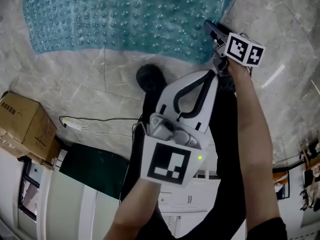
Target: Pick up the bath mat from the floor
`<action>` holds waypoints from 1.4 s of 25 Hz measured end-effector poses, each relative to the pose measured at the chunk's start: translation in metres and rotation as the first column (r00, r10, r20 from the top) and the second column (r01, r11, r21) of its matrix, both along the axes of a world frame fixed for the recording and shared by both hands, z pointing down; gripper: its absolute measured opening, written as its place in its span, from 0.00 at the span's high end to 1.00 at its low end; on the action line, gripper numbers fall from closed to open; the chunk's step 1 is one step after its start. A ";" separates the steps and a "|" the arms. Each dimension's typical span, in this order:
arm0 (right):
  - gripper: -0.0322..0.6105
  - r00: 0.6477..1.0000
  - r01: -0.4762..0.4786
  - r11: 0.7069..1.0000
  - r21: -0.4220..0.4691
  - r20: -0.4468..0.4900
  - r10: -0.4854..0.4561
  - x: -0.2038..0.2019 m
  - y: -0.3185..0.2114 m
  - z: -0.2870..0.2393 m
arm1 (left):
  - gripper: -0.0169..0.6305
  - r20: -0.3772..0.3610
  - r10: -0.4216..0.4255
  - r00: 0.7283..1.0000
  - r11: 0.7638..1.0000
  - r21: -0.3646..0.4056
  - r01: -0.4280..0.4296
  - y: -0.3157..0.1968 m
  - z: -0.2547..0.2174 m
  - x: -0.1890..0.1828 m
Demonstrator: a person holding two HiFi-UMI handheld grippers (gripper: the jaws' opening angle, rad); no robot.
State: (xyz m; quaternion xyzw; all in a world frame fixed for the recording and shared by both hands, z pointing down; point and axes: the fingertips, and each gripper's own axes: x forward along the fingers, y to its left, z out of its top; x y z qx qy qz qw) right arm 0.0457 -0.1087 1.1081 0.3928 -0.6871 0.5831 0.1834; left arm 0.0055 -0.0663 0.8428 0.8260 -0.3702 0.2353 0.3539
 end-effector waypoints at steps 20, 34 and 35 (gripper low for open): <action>0.88 0.958 0.114 0.992 0.056 0.259 -0.124 -0.097 -0.012 -0.282 | 0.97 0.110 -0.197 0.974 0.970 0.167 0.178 0.002 -0.177 -0.093; 0.88 0.906 0.127 0.981 0.147 0.386 -0.175 -0.173 -0.014 -0.562 | 0.97 0.082 -0.243 0.967 0.919 0.339 0.202 -0.010 -0.425 -0.166; 0.88 0.902 0.120 0.981 0.155 0.396 -0.173 -0.176 -0.016 -0.578 | 0.97 0.082 -0.243 0.966 0.917 0.344 0.202 -0.011 -0.438 -0.171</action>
